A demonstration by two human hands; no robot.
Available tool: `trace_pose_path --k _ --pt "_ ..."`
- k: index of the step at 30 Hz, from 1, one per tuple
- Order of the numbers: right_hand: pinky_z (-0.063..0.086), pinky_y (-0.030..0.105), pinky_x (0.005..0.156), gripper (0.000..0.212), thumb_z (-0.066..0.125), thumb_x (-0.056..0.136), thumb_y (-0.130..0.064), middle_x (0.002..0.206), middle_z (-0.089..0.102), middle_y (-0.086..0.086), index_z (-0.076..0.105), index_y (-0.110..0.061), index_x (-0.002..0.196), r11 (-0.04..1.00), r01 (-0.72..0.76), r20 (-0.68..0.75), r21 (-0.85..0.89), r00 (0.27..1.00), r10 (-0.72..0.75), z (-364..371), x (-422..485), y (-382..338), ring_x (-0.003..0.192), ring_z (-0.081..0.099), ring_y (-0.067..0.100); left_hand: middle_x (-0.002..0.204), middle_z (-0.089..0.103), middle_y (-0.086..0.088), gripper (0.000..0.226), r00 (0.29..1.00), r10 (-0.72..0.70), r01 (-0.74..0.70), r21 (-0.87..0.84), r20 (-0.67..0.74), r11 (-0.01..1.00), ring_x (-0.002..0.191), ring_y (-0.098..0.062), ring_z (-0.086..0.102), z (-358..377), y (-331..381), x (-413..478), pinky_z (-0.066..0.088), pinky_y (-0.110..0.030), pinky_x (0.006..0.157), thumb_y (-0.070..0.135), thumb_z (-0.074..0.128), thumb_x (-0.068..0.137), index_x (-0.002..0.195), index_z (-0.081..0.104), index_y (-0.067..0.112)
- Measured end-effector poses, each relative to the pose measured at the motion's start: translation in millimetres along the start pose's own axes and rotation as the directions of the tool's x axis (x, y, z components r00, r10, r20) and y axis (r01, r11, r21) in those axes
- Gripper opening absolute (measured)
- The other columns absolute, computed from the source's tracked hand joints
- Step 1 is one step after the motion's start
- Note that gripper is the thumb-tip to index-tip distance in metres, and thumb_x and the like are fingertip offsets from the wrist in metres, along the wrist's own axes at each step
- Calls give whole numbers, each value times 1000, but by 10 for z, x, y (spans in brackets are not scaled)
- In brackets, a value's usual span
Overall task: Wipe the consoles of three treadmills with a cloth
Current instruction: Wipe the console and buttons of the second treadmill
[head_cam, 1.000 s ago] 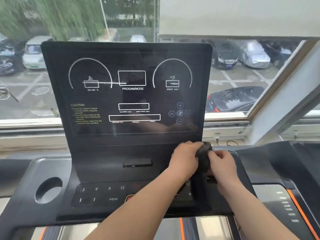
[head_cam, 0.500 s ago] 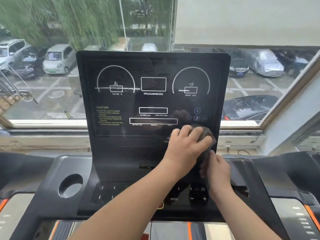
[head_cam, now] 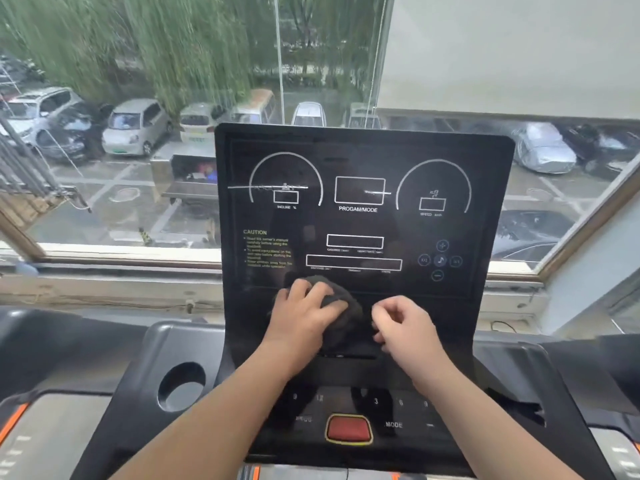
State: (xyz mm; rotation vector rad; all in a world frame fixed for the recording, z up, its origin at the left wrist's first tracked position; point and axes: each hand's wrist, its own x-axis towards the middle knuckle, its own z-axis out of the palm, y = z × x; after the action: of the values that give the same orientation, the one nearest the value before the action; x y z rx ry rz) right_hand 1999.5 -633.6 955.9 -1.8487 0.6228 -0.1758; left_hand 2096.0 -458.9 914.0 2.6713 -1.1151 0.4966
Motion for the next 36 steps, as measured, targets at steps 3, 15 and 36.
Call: trace_pose_path --k 3,15,36 --pt "55 31 64 10 63 97 -22 90 75 10 71 -21 91 999 -16 79 47 997 13 240 -28 -163 66 68 10 115 64 0 57 998 -48 49 26 -49 998 97 -35 52 -103 -460 -176 51 -44 70 9 82 63 114 75 32" --pt "48 15 91 23 61 97 -13 109 66 -15 68 -25 115 871 465 -118 -161 867 -485 581 313 -1236 102 63 2 125 50 -10 58 853 -397 296 -312 -339 903 110 -35 44 -1146 -1149 555 51 -46 88 -2 63 80 133 63 21" --pt "10 37 131 72 44 90 -30 169 29 -7 36 -23 161 509 425 34 -748 791 -610 -660 1162 -1698 158 18 11 121 47 -6 58 870 -303 228 -226 -390 947 107 -33 47 -1223 -872 1375 57 -44 64 7 73 78 132 61 25"
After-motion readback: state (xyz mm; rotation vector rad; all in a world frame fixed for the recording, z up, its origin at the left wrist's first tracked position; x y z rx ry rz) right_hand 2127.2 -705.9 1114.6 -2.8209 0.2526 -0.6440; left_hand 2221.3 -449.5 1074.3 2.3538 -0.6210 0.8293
